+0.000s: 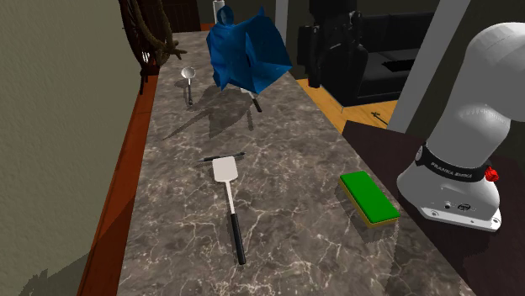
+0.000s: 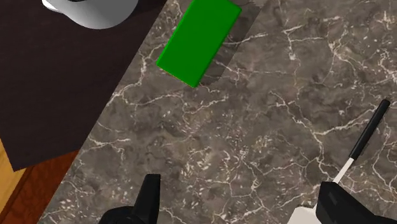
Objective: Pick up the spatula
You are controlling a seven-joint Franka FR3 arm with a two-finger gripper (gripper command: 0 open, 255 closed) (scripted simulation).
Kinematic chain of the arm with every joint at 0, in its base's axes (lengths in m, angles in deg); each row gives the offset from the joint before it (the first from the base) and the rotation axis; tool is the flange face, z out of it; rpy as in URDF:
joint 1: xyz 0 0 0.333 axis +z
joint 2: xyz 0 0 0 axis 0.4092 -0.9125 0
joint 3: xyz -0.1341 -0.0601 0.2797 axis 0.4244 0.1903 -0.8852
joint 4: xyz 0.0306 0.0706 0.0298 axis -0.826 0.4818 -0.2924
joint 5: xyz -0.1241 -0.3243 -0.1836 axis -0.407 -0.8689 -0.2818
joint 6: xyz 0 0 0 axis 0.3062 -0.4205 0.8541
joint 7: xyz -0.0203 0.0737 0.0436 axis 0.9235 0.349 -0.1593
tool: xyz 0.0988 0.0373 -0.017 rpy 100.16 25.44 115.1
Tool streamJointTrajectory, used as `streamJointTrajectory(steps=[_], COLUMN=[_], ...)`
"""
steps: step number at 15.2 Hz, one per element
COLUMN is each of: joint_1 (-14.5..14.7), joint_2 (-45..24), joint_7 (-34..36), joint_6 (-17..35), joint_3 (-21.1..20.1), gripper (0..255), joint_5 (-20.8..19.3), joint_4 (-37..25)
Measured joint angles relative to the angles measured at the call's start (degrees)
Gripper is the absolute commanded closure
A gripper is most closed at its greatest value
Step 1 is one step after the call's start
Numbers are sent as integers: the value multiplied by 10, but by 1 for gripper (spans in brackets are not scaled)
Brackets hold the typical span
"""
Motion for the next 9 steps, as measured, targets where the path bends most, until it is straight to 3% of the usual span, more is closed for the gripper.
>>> streamJointTrajectory(steps=[9], joint_1=[-3], joint_2=[-157], joint_7=[166], joint_6=[191], joint_3=[-110], gripper=[0], joint_5=[53], joint_4=[0])
